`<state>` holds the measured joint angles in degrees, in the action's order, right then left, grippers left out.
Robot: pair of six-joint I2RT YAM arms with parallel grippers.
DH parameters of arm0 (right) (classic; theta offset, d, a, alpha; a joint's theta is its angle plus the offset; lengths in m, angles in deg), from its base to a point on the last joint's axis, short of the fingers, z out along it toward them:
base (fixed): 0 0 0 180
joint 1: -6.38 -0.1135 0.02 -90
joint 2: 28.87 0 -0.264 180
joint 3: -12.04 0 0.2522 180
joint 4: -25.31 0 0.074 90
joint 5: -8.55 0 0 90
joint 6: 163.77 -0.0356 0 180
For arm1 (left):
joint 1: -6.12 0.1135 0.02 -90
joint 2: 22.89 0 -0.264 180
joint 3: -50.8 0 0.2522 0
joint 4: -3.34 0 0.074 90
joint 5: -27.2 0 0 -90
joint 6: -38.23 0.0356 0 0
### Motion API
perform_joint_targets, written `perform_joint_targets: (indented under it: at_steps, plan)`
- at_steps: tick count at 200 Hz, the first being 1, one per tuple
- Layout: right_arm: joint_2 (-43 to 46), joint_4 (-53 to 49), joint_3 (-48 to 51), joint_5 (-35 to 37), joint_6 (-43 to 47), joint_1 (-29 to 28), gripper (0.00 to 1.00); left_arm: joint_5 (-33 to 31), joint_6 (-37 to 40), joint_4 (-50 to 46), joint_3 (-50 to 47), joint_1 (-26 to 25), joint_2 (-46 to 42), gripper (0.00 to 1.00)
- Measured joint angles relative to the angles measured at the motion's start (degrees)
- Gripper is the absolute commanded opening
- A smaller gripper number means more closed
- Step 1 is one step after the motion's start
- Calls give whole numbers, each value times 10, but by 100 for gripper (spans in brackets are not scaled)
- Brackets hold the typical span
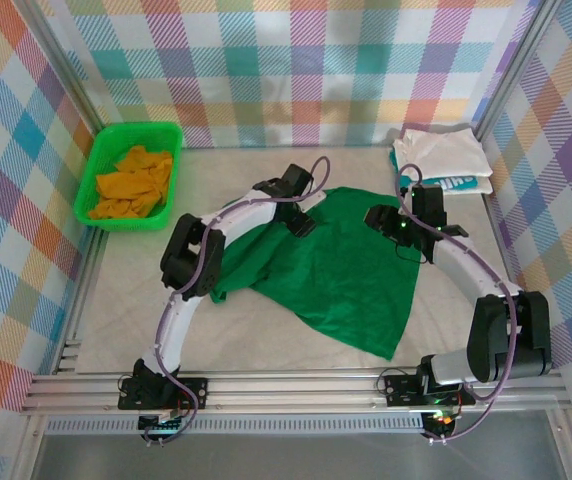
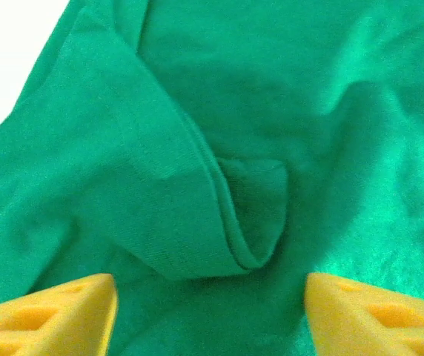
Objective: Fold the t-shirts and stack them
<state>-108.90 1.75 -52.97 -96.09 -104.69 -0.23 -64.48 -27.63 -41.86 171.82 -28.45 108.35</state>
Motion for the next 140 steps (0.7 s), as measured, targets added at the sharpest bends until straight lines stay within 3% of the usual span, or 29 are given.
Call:
perform_joint_targets:
  at_steps: [13,35,59,140]
  plan:
    - [-1,4,0,-4,0,3,57,-9,2,0,7,0,6,33]
    - [-1,8,0,-9,0,7,57,-23,1,1,17,0,11,13]
    - [-1,8,1,-12,0,9,57,-30,-4,1,28,0,11,0]
    - [-7,14,13,-24,0,19,58,-40,-3,0,71,21,12,0]
